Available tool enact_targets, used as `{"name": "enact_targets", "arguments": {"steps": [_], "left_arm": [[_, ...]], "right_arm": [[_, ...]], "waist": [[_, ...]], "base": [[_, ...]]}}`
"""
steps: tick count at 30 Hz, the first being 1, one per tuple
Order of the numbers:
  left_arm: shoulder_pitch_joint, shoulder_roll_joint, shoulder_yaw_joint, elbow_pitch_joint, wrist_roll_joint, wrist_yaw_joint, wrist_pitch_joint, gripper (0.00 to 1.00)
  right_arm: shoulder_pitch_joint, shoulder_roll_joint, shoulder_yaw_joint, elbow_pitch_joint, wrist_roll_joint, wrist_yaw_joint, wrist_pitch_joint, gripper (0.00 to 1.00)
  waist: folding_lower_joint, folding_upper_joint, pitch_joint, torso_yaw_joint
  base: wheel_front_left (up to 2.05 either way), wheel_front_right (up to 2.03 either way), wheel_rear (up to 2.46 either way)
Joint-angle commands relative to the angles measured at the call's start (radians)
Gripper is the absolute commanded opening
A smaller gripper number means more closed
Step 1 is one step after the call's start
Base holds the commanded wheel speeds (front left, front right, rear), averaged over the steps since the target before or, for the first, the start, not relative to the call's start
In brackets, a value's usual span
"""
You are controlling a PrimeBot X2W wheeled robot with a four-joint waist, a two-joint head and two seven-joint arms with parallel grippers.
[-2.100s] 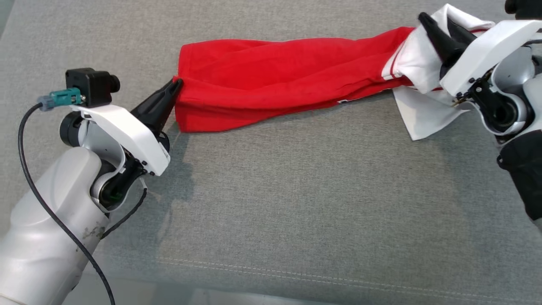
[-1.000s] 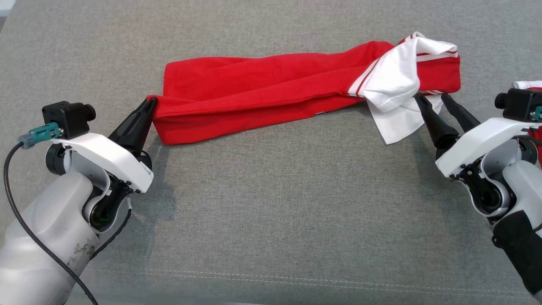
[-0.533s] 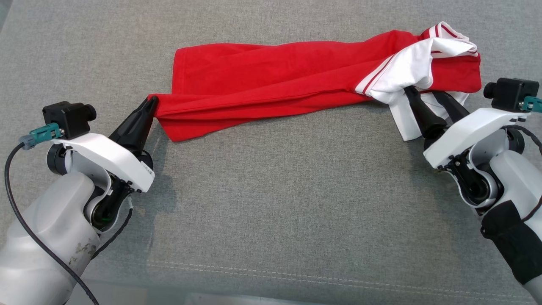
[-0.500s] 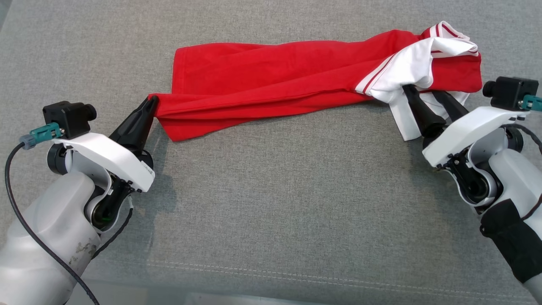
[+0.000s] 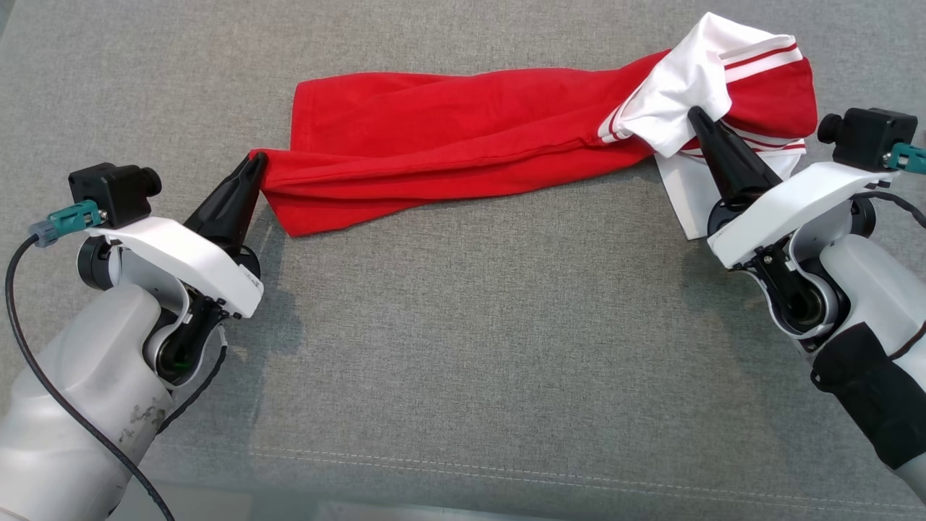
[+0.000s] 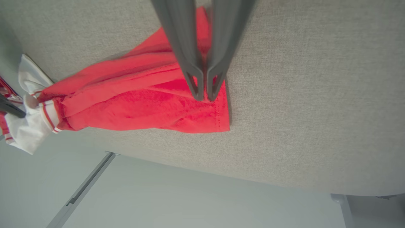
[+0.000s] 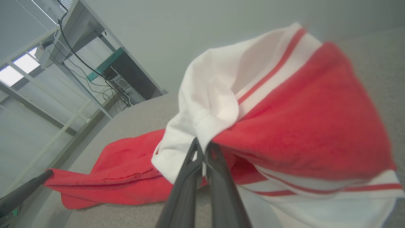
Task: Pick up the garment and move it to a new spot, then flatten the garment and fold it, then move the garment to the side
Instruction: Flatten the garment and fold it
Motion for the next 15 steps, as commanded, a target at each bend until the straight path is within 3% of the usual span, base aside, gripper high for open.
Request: {"name": "enact_targets", "arguments": {"steps": [1, 8, 15], "left_arm": [[-0.031, 0.039, 0.041, -0.006, 0.01, 0.001, -0.013, 0.0], [-0.012, 0.052, 0.053, 0.001, 0.012, 0.001, -0.013, 0.0], [-0.008, 0.078, 0.054, -0.001, 0.015, 0.001, -0.013, 0.0]], "right_arm": [[0.002, 0.001, 0.01, -0.027, 0.019, 0.004, -0.019, 0.0], [0.047, -0.017, -0.001, -0.093, 0.18, 0.004, 0.041, 0.0], [0.107, -0.018, -0.104, -0.138, 0.414, 0.004, 0.138, 0.0]], "waist": [[0.0, 0.0, -0.005, -0.001], [0.0, 0.0, -0.051, -0.023], [0.0, 0.0, -0.099, -0.05]], "base": [[0.0, 0.0, 0.0], [0.0, 0.0, 0.0], [0.0, 0.0, 0.0]]}}
